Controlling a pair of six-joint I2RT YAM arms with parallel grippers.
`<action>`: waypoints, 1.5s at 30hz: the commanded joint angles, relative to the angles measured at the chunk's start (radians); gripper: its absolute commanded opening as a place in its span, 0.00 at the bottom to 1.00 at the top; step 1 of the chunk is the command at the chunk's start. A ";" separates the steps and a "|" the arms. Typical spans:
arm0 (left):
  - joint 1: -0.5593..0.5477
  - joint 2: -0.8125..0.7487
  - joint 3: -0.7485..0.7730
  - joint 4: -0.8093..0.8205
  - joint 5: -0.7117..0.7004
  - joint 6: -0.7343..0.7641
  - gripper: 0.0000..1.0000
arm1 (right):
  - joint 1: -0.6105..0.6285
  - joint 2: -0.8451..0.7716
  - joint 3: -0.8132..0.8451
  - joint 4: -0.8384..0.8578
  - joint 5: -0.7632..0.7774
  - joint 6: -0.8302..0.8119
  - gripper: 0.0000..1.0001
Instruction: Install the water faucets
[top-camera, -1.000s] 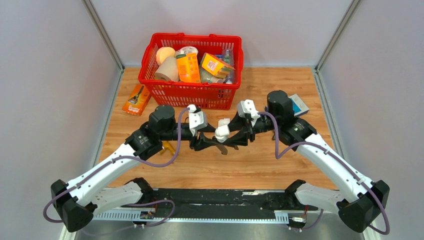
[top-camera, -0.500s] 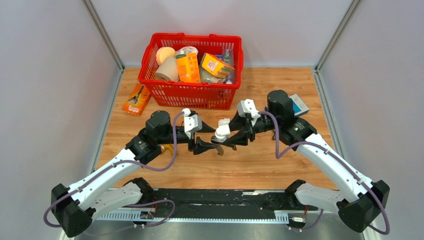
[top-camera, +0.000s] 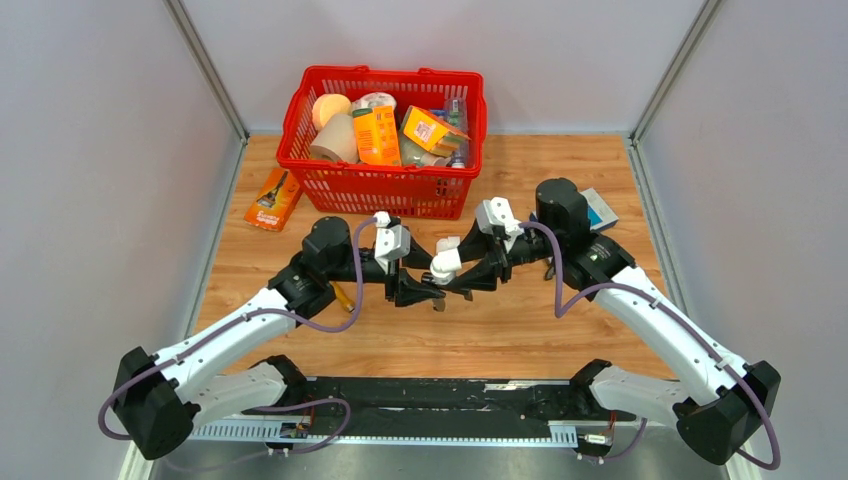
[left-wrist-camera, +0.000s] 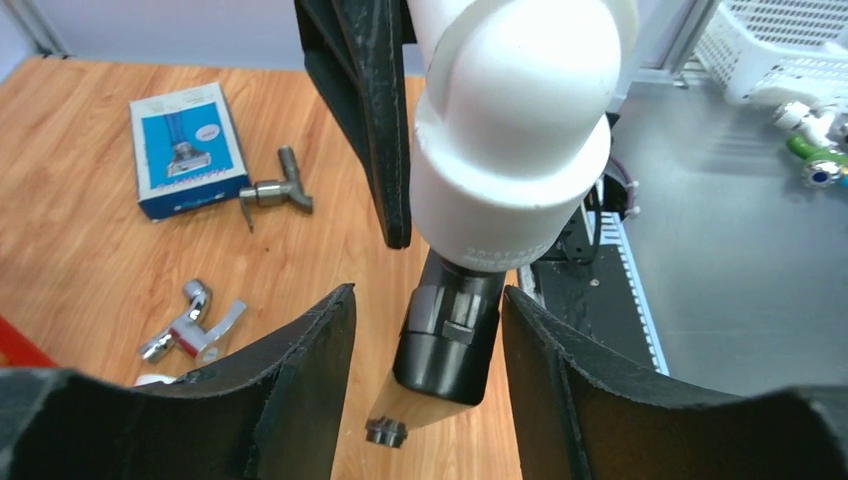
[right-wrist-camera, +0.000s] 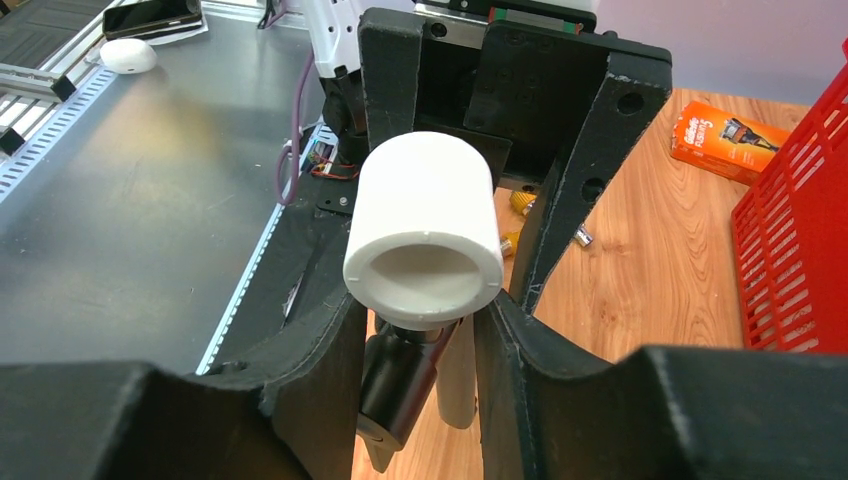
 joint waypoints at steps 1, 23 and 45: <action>0.004 0.029 0.016 0.130 0.104 -0.079 0.59 | 0.004 -0.005 0.053 0.078 -0.061 -0.001 0.00; -0.310 -0.067 0.170 -0.218 -1.215 -0.016 0.00 | 0.185 -0.031 -0.123 0.360 1.093 0.571 0.04; -0.062 -0.069 0.295 -0.515 -0.031 0.235 0.00 | 0.044 -0.177 -0.048 0.074 0.140 -0.303 1.00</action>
